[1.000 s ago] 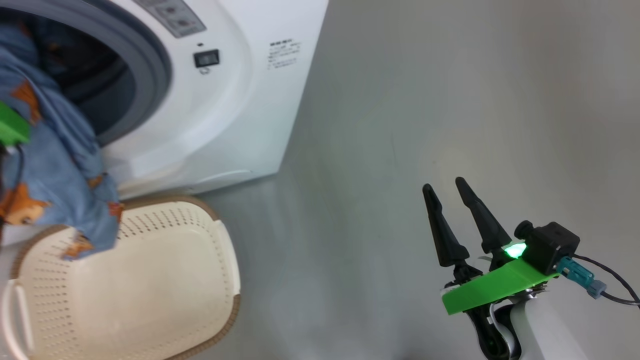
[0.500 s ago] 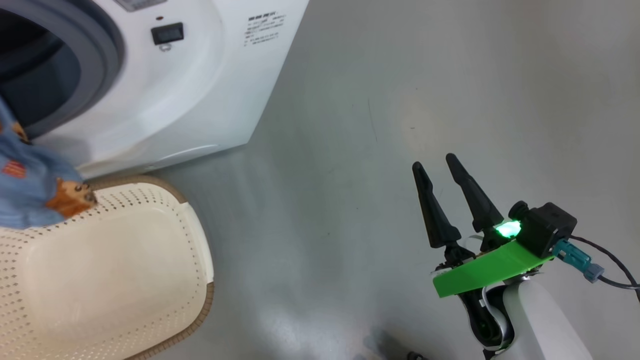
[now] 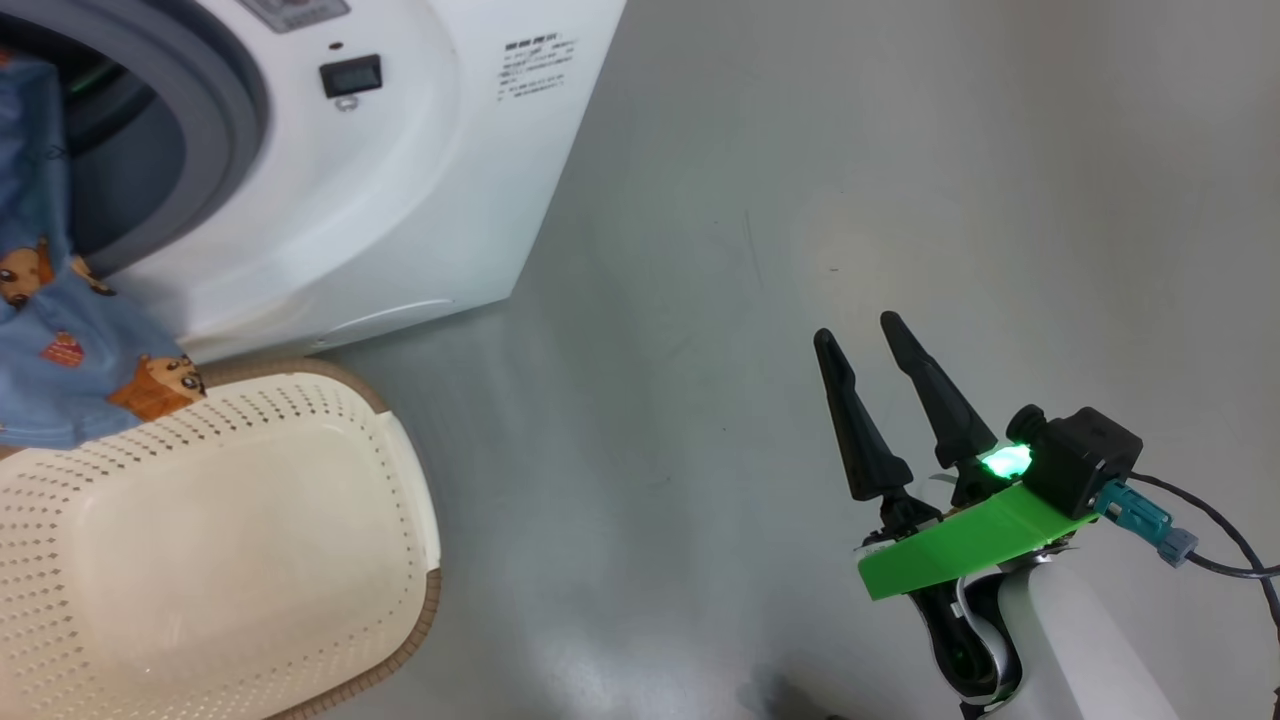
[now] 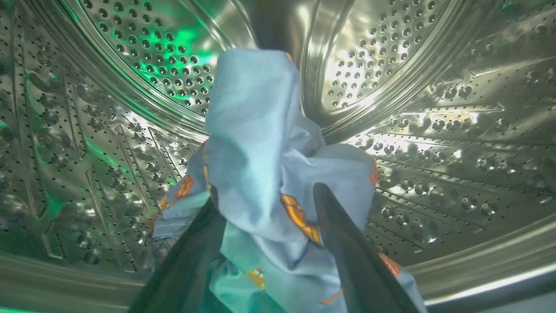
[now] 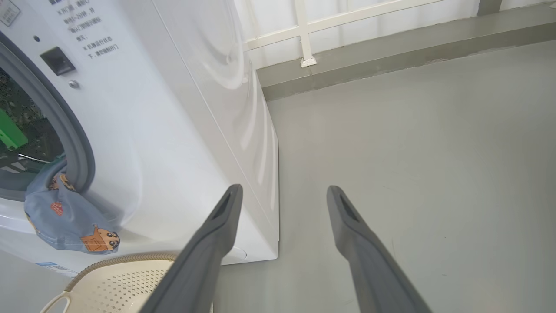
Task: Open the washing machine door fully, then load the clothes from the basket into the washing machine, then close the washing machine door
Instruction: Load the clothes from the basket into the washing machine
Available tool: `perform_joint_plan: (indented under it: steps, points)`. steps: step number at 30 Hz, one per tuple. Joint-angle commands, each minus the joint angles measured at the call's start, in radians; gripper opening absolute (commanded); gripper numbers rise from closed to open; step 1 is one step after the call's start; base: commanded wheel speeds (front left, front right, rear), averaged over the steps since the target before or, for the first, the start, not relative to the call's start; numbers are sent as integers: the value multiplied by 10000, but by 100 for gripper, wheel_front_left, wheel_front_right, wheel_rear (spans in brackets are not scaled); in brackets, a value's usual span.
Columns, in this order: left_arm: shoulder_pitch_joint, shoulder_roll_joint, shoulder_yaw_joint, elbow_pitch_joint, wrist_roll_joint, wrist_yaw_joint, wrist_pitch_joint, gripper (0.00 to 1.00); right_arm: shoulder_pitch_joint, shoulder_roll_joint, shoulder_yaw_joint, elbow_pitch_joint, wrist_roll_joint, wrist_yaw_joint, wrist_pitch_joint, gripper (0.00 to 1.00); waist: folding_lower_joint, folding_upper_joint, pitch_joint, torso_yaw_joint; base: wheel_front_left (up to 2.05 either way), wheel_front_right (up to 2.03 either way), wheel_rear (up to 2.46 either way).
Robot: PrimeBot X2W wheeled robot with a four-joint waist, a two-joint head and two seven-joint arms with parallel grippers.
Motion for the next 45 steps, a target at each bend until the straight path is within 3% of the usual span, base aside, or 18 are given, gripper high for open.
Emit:
perform_joint_plan:
  steps: [1, 7, 15, 26, 45]
  points:
    - [-207, 370, 37, -131, -148, -23, -62, 100, 33, 9, 184, -188, 75, 16, -49, 100, 0, -1, -59, 58, 0, 0, 0]
    - [47, 268, 9, -454, -605, -25, -62, 100, 56, 10, 124, -172, 31, 16, -49, 100, 0, -1, -230, 190, 0, 0, 0]
    - [891, -51, 771, -1639, -675, -25, -62, 100, 83, 10, -11, -162, -58, 16, -49, 100, 0, -1, -393, 424, 0, 0, 0]
    - [3242, -1065, 2245, -3845, 454, -26, -62, 100, 268, 9, -285, -77, -209, 16, -49, 100, 0, -1, -1049, 835, 0, 0, 0]
    - [7545, -2646, 3032, -6295, 1728, -26, -62, 100, 1477, -727, -639, 272, -46, 16, -49, 100, 0, -1, -3104, 1917, 0, 0, 0]
